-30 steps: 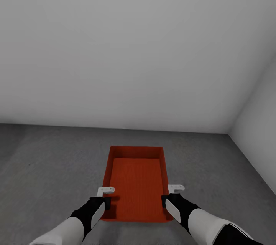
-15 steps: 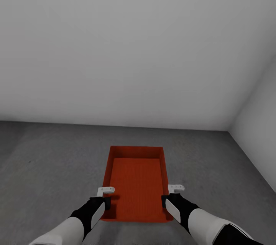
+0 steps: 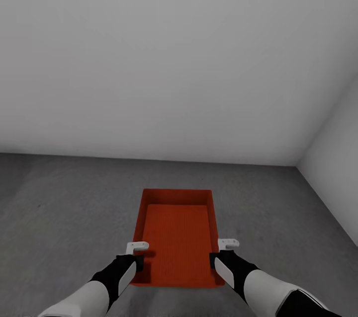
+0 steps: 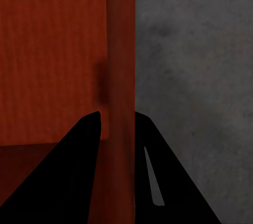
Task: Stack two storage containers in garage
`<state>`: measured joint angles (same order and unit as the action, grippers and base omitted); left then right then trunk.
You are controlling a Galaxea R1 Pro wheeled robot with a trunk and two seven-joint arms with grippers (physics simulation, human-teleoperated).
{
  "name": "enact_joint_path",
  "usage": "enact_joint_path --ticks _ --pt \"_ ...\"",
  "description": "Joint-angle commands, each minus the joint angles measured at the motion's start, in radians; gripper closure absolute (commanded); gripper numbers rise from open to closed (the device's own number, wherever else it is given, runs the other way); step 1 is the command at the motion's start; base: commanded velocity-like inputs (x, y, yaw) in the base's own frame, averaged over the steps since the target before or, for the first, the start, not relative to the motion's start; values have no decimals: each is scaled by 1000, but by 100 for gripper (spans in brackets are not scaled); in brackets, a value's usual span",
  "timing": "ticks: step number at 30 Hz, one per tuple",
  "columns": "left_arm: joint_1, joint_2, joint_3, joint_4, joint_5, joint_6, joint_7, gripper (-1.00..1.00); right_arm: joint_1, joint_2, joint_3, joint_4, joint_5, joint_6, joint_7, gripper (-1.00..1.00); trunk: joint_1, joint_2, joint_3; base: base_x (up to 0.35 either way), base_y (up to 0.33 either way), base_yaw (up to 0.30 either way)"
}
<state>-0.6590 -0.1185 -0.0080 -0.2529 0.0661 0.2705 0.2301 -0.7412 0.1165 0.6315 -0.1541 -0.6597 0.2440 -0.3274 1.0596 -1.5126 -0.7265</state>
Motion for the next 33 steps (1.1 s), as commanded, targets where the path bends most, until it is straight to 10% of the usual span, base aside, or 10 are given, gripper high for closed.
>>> enact_joint_path --ticks 1,33 --pt "1 -18 -13 1 14 6 11 100 -1 0 -10 -2 35 -46 -10 100 0 0 -2 0 0 0" --pt "1 -18 -13 1 14 7 11 100 -1 0 -10 -2 35 -46 -10 100 0 0 -54 0 0 0"
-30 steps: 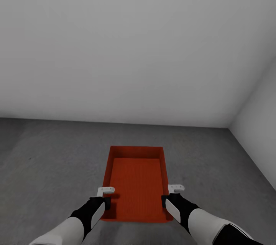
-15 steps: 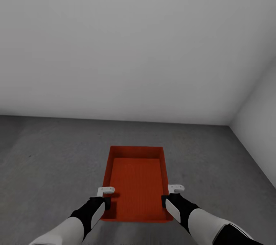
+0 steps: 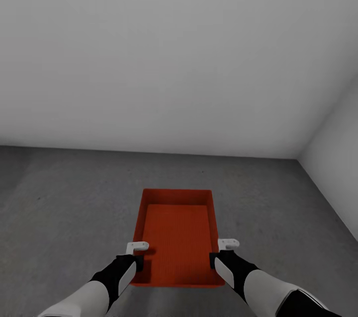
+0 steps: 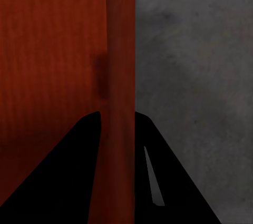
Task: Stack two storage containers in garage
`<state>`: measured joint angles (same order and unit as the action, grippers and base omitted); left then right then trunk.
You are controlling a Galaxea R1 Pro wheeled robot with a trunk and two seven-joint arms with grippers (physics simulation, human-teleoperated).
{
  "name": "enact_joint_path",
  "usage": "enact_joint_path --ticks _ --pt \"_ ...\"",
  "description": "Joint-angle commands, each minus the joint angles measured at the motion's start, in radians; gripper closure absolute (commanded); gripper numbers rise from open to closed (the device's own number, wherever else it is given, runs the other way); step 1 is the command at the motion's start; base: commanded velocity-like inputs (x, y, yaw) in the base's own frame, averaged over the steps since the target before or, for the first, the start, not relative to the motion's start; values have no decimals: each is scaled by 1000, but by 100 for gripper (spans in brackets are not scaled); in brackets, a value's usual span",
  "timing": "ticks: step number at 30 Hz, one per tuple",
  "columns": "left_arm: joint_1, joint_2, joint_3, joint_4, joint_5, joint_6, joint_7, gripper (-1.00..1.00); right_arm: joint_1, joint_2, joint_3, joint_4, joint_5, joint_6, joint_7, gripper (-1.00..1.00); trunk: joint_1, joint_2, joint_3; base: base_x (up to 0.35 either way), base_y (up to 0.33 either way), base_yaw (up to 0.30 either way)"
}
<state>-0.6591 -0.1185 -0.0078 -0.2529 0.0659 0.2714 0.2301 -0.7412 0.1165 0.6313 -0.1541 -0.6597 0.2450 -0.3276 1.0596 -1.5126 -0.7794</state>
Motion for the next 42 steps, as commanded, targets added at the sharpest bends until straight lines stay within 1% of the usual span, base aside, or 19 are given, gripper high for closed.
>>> enact_joint_path --ticks 1,12,39,42 --pt "1 -19 -14 1 14 6 11 100 -1 0 -10 -2 35 -47 -10 100 0 0 -1 0 0 0" --pt "1 -25 -14 1 14 6 9 100 -1 0 -10 -2 35 -47 -10 100 0 0 -2 0 0 0" --pt "1 -26 -14 1 14 7 10 100 -1 0 -10 -1 35 -47 -10 100 0 0 -2 0 0 0" --pt "1 -26 -14 1 15 8 10 100 -1 0 -10 -1 35 -47 -10 100 11 -21 -11 0 0 0"
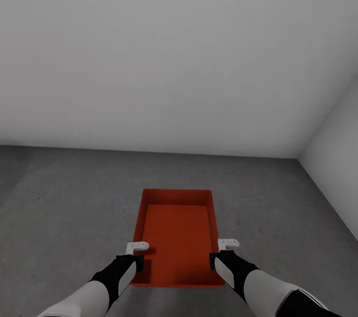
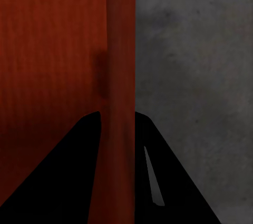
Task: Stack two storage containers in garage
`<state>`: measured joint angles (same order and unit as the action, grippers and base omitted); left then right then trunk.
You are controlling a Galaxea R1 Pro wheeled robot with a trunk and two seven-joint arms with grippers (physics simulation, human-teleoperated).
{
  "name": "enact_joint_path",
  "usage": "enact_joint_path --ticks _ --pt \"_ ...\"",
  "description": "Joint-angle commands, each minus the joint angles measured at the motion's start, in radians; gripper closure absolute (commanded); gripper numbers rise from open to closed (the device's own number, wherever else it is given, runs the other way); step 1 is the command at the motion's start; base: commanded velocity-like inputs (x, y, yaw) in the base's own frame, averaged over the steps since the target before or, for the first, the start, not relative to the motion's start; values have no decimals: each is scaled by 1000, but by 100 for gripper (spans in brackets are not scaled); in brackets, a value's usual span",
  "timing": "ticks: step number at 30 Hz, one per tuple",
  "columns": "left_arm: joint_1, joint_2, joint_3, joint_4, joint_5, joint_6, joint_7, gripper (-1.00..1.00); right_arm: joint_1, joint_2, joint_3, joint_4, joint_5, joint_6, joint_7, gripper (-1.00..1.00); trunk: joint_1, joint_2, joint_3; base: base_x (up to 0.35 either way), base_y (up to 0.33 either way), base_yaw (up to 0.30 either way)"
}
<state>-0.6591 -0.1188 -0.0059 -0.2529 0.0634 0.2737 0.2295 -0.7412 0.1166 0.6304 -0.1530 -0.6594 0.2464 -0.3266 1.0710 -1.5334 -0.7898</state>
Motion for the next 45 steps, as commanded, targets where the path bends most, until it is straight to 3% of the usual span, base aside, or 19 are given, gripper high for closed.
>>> enact_joint_path --ticks 1,26,41,45 --pt "1 -25 -16 1 18 5 10 100 -1 0 -9 -2 35 -48 -11 100 4 -8 -4 0 0 0" --pt "1 -32 -16 1 18 5 10 100 -1 0 -9 -2 35 -47 -11 100 100 -183 -82 0 0 0" --pt "1 -32 -15 1 18 5 11 100 -1 0 -9 1 35 -48 -11 100 100 -183 -82 0 0 0" --pt "1 -32 -15 1 18 5 11 100 -1 0 -9 1 35 -48 -11 100 115 -211 -95 0 0 0"
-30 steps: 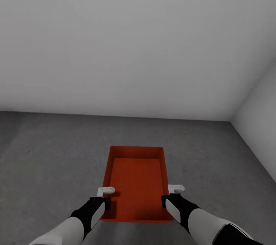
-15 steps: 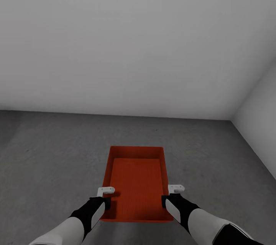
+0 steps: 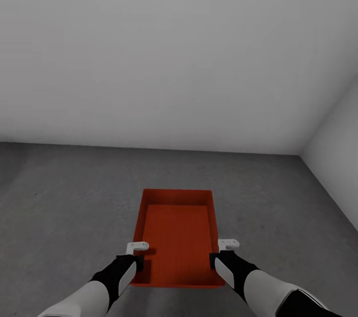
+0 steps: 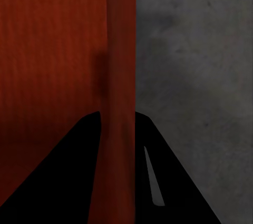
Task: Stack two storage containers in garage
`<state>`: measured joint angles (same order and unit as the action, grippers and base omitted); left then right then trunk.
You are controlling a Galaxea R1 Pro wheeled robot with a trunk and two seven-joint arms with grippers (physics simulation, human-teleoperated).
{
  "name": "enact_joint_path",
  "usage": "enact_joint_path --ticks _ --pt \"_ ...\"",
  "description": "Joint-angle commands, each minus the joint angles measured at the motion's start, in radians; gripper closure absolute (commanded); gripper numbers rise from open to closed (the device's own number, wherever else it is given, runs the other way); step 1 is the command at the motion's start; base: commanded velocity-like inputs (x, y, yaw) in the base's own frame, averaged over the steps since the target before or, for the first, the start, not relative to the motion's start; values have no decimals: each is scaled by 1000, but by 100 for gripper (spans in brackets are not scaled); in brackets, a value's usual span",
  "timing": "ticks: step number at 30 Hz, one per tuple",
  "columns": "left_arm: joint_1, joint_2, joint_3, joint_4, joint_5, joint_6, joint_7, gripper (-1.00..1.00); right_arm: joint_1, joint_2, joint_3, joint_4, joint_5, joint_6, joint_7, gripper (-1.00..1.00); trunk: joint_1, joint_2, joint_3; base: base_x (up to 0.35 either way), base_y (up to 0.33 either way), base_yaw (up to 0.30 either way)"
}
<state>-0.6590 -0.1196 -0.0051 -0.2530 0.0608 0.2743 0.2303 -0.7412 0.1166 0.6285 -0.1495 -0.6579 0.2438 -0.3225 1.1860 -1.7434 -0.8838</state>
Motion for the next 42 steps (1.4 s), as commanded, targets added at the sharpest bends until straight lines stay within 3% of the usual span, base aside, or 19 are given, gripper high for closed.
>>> enact_joint_path --ticks 1,33,42 --pt "1 -31 -16 1 20 5 10 100 -1 0 -7 -2 34 -46 -15 100 4 -8 -4 0 0 0" --pt "1 -31 -16 1 20 5 10 100 -1 0 -7 -2 34 -46 -15 100 126 -232 -104 0 0 0" --pt "1 -31 -16 1 20 5 10 100 -1 0 -7 -2 34 -45 -15 100 134 -246 -110 0 0 0"
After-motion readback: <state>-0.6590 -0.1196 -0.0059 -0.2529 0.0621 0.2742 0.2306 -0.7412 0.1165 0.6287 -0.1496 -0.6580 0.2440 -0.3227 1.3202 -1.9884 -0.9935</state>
